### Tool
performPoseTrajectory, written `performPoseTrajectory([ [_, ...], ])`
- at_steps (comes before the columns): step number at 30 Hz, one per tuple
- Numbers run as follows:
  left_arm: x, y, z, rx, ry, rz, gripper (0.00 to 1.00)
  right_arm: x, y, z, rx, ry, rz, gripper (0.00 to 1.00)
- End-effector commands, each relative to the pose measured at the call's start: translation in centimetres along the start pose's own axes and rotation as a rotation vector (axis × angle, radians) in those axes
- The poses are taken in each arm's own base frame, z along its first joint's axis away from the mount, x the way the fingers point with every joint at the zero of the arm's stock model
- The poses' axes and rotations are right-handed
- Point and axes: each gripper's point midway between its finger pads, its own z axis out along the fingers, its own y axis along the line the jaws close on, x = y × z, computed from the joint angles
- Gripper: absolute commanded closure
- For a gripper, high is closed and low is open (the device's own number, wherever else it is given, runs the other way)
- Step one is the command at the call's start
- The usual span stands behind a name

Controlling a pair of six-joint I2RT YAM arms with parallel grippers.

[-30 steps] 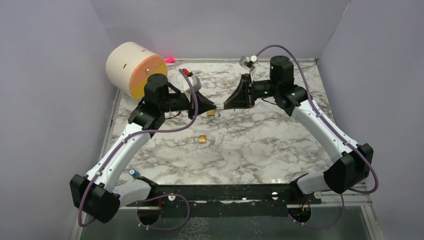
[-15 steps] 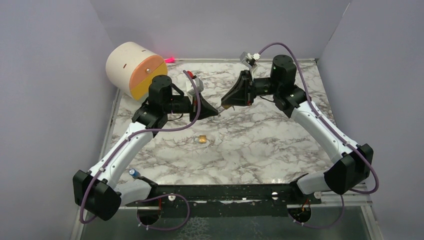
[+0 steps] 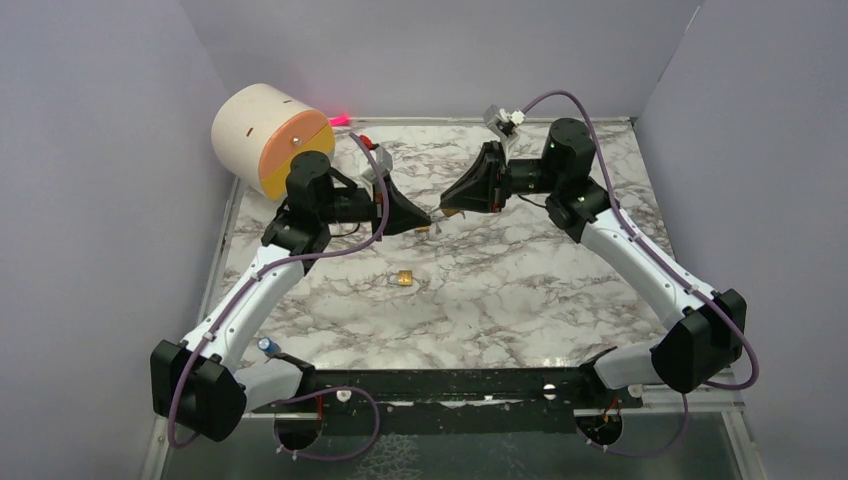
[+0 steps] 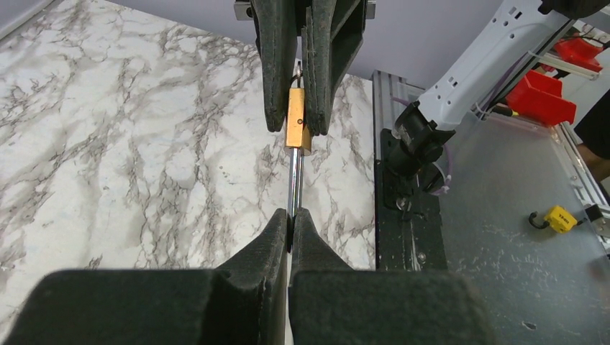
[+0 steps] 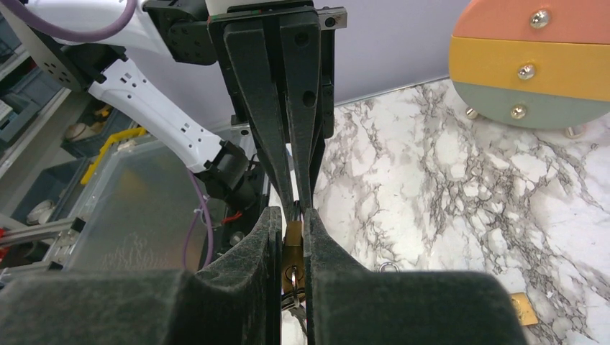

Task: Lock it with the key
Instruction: Lock the lock.

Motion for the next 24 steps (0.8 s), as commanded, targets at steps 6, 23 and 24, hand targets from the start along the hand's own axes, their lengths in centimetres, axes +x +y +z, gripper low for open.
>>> performPoseTrajectory([
  [6,-3.5,-0.9,-0.9,0.029,-0.105,0.084,1.0,0.6,0.4,0.1,-0.014,-0.024,0.01,0.99],
  [23,-3.6,-0.2,-0.9,-0.011,-0.115,0.096,1.0,0.9,-0.3,0.6,-0.017,-0.048,0.033,0.99],
  [24,-3.6,-0.2,-1.0,-0.015,-0.116,0.101,1.0,1.0,-0.4,0.7,-0.015,-0.048,0.036,0.99],
])
